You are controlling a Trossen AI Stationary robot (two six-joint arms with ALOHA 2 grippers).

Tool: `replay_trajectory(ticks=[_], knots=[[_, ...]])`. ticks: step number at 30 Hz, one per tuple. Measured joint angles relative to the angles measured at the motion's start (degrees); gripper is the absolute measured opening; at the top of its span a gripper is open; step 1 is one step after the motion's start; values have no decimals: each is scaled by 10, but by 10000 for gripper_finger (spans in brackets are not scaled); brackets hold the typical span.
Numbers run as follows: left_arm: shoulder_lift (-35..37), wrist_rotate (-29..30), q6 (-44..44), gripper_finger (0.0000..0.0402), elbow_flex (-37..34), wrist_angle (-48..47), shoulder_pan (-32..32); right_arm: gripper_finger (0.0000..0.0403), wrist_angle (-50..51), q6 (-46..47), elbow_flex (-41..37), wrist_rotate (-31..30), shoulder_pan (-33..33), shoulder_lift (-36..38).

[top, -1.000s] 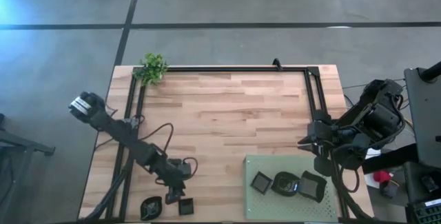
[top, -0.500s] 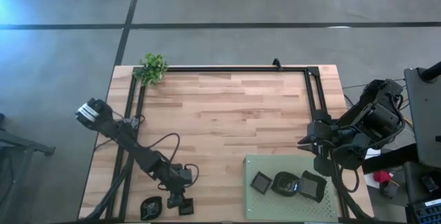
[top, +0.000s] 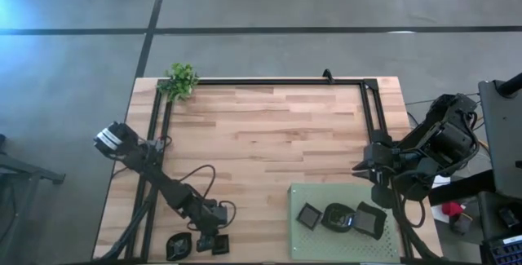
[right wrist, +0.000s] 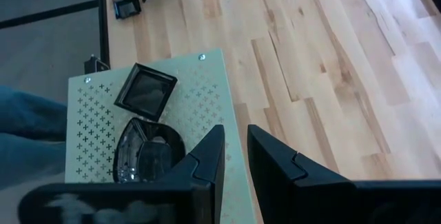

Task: Pick & Place Mini shaped plates
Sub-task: Stack the square plate on the square plates on the shelf

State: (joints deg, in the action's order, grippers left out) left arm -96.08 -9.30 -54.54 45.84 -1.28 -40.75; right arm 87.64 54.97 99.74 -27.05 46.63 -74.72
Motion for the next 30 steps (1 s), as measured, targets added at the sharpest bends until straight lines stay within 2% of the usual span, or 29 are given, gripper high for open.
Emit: replay_trajectory(ticks=[5, 13, 21, 30], knots=[[-5, -3, 0, 125, 2, -5, 0, 58, 0, -2, 0, 0, 0, 0], [-5, -7, -1, 10, 10, -13, 0, 58, 0, -16, 0, 0, 0, 0], [10, -17, -13, 1, 50, -32, 8, 58, 0, -16, 0, -3, 0, 0], [71, 92, -12, 1, 136, -253, 44, 59, 0, -27, 0, -110, -1, 1]])
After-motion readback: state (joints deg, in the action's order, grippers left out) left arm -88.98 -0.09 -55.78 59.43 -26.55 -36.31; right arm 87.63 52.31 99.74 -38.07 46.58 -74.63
